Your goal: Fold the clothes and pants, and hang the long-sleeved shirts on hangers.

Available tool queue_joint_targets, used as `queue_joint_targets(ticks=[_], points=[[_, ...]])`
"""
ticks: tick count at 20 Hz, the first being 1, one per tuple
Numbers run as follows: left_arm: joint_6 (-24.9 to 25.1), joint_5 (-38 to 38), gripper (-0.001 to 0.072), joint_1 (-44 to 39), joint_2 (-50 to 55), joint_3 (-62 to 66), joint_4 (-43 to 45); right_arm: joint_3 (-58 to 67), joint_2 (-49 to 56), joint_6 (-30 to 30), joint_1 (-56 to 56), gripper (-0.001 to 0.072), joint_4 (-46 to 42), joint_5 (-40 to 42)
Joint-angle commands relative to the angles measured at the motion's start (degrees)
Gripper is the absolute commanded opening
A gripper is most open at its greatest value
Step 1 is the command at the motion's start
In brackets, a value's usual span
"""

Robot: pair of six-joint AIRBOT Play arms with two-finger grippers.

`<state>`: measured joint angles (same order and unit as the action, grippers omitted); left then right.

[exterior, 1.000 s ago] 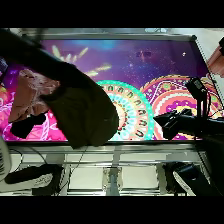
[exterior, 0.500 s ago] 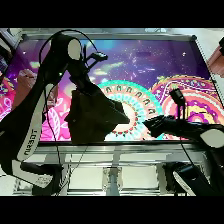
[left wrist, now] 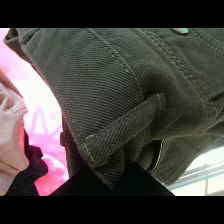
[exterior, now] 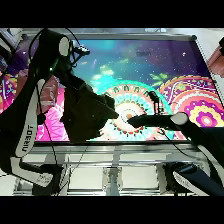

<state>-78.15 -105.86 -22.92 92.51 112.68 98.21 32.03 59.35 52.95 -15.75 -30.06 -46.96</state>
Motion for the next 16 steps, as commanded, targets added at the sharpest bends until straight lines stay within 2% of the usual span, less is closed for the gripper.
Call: queue_joint_targets(ticks=[1,5,10,16], points=[[0.2,-0.1,0.0030,0.9,0.0,0.0,0.6,6.2,16.3,-9.2,0.0,0.0531,12.5,-6.8],[0.2,-0.2,0.0030,1.0,0.0,0.0,0.6,13.1,26.6,-9.3,0.4,0.0529,17.1,-7.0],[0.2,-0.2,0.0030,1.0,0.0,0.0,0.1,17.6,31.0,-8.5,0.5,0.0528,18.2,-4.1],[0.1,-0.2,0.0030,1.0,0.0,0.0,0.1,19.2,35.6,-7.0,0.3,0.0517,19.1,-4.5]])
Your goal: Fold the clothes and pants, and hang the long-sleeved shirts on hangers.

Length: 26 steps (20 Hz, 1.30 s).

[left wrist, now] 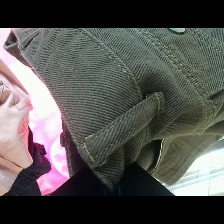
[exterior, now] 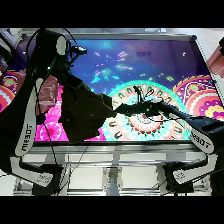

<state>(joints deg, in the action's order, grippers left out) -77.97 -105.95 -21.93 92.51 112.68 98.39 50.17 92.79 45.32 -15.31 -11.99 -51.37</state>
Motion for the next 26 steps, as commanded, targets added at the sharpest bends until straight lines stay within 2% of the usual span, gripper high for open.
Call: queue_joint_targets(ticks=[1,7,12,16,19,22,26], points=[[0.0,-0.1,0.0030,0.1,0.0,0.0,-0.1,1.4,2.5,0.6,-0.4,0.0516,1.8,0.0],[0.0,0.0,0.0030,0.7,0.0,0.0,-1.3,3.9,3.7,1.8,-3.8,0.0502,3.4,-2.0],[0.0,-0.1,0.0030,0.7,0.0,0.0,-1.3,4.2,3.6,4.0,-3.6,0.0503,5.0,-10.2],[0.0,-0.1,0.0030,1.7,0.0,0.0,-1.3,4.2,3.6,6.7,-2.2,0.0503,1.0,-16.0],[-0.2,-0.1,0.0030,2.2,0.0,0.0,-1.3,4.2,3.6,4.4,-2.1,0.0497,2.6,-16.3],[-0.2,-0.1,0.0030,2.2,0.0,0.0,-1.3,4.2,3.6,0.3,-2.2,0.0446,6.9,-16.7],[-0.2,0.0,0.0030,2.2,0.0,0.0,-1.3,4.2,3.6,-0.7,-4.9,0.0447,7.0,-16.5]])
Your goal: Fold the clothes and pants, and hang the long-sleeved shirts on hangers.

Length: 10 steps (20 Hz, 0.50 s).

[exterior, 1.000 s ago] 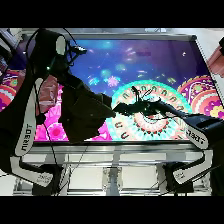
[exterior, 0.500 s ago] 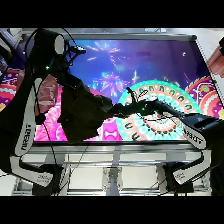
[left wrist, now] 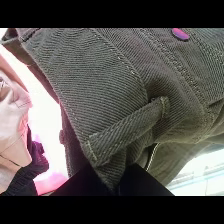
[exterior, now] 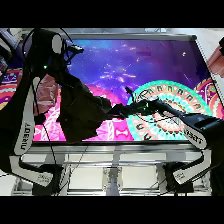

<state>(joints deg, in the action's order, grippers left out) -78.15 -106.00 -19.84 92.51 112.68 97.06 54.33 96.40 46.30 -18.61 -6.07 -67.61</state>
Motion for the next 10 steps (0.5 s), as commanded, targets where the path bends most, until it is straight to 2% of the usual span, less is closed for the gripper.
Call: queue_joint_targets(ticks=[1,5,7,9,10], points=[[0.0,0.0,0.0030,0.1,0.0,0.0,0.0,0.1,0.0,-2.3,-2.8,0.0446,1.0,0.3],[0.0,0.0,0.0030,0.1,0.0,0.0,0.0,0.1,0.0,-1.8,-6.0,0.0437,1.0,6.7],[0.0,0.0,0.0030,0.1,0.0,0.0,0.0,0.1,0.0,0.9,-6.1,0.0312,1.1,9.9],[0.0,0.0,0.0030,0.1,0.0,0.0,0.0,0.1,0.0,1.2,-6.1,0.0304,1.6,12.0],[0.0,0.0,0.0030,0.1,0.0,0.0,0.0,0.1,0.0,1.2,-6.1,0.0236,1.8,12.5]])
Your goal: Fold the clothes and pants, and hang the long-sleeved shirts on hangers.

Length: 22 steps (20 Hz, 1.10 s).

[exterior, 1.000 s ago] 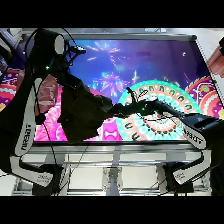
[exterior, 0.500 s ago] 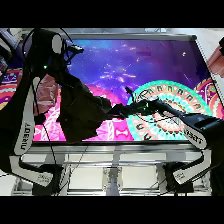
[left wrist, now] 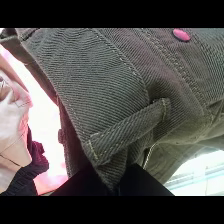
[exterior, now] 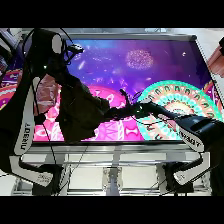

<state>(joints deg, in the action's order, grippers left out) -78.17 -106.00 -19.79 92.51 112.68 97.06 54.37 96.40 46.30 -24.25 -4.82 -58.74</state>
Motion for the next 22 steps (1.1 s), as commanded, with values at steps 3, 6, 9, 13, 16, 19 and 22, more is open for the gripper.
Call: queue_joint_targets(ticks=[3,6,9,13,16,19,22], points=[[0.0,0.3,0.0030,0.2,0.0,0.0,0.1,0.4,0.0,0.5,-0.2,0.0013,2.1,6.1],[0.0,0.5,0.0030,2.1,-1.2,0.2,2.2,4.7,-2.4,-1.0,4.5,0.0011,1.4,3.6],[-3.1,6.7,0.0030,5.7,-7.1,0.2,-1.5,10.8,-10.9,-1.0,12.1,0.0011,-3.0,-1.3],[-3.8,24.3,0.0030,6.2,-18.4,0.2,-13.1,18.9,-25.3,1.3,20.9,0.0011,-8.8,-9.2],[-6.6,32.4,0.0030,6.3,-25.1,0.2,-13.7,25.1,-35.0,6.2,25.0,0.0011,-18.2,-11.1],[-11.0,33.2,0.0030,6.2,-29.4,0.2,-16.2,30.5,-41.6,10.0,26.1,0.0011,-24.7,-15.0],[-14.2,30.9,0.0030,6.2,-31.7,0.2,-26.5,34.2,-45.7,13.3,26.1,0.0011,-28.7,-20.4]])
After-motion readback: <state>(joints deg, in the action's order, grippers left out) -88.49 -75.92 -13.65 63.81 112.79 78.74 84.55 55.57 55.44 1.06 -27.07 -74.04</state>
